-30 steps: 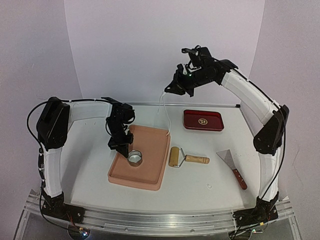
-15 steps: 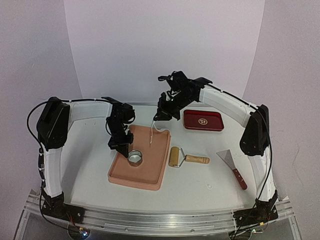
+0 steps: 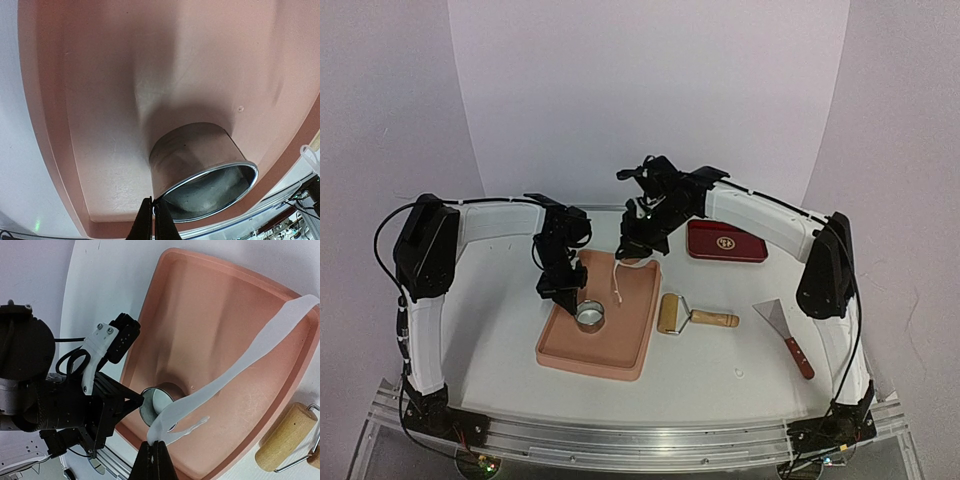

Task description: Roll out the dumpling wrappers from the dough

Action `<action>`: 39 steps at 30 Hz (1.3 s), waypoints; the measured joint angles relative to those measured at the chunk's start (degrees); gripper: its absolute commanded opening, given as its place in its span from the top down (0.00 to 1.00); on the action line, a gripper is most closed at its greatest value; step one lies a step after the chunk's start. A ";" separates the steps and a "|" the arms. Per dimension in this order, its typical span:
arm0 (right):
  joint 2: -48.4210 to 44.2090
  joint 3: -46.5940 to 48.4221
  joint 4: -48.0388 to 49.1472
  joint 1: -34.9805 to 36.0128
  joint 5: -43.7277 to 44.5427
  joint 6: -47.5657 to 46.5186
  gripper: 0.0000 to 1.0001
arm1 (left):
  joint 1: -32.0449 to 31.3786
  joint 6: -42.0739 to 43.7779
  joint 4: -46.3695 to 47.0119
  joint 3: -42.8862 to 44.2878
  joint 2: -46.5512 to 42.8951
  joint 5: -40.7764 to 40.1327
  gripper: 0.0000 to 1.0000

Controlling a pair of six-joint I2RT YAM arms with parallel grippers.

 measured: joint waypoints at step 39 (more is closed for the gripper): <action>0.81 14.14 -17.34 2.86 22.26 -12.08 0.02 | -0.17 -0.20 1.01 -0.71 -0.86 -0.74 1.00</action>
